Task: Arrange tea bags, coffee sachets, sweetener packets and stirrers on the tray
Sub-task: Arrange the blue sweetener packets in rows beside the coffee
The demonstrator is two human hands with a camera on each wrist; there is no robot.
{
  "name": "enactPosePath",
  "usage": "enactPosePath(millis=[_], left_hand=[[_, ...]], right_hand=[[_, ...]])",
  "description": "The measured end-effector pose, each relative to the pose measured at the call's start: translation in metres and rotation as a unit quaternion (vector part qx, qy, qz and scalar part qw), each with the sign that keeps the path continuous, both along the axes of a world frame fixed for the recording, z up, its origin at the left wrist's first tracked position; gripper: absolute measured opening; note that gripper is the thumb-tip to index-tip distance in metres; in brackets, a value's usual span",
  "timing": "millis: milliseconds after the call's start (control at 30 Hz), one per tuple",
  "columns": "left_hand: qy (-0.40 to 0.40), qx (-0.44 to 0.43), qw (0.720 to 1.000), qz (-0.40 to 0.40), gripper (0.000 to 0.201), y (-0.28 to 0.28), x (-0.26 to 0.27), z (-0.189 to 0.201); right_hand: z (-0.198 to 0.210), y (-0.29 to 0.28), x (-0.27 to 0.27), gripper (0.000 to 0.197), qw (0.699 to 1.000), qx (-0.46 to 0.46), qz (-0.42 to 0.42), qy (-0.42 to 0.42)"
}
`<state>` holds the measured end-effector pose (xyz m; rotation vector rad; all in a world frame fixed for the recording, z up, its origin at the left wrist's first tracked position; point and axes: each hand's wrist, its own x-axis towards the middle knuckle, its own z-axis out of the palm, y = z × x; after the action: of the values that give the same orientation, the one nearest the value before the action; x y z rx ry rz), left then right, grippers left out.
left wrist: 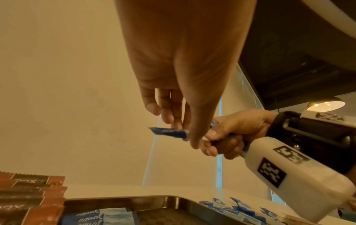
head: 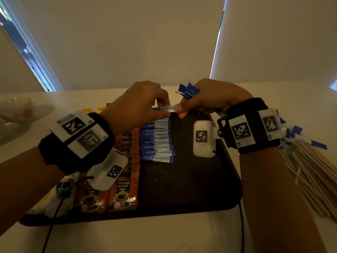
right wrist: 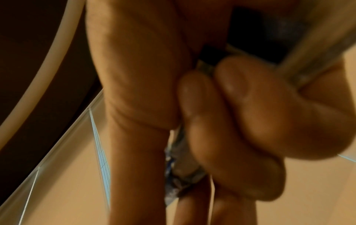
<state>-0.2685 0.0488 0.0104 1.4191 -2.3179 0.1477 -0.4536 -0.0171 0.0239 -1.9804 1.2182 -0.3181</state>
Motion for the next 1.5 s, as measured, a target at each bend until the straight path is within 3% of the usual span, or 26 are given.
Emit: enactPosePath(millis=[167,333,467,933,1500], left_hand=[[-0.065,0.076,0.995,-0.013,0.023,0.009,0.008,-0.017],[-0.182,0.24,0.953,-0.04,0.026,0.027,-0.001,-0.047],[-0.215,0.257,0.941,-0.047,0.024,0.031,-0.004,-0.056],[-0.167,0.261,0.95,-0.032,0.019,0.028,-0.011,-0.056],[-0.157,0.299,0.941,-0.038,0.021,0.02,-0.017,-0.058]], right_hand=[[0.003,-0.004,-0.014,0.035,0.997,0.029,-0.044,-0.063],[0.004,-0.005,-0.022,0.039,0.992,0.03,-0.073,-0.096],[0.004,-0.005,-0.018,0.04,0.993,0.033,-0.067,-0.096],[0.002,-0.005,-0.014,0.037,0.993,0.04,-0.068,-0.091],[0.002,-0.005,-0.011,0.032,0.993,0.043,-0.059,-0.094]])
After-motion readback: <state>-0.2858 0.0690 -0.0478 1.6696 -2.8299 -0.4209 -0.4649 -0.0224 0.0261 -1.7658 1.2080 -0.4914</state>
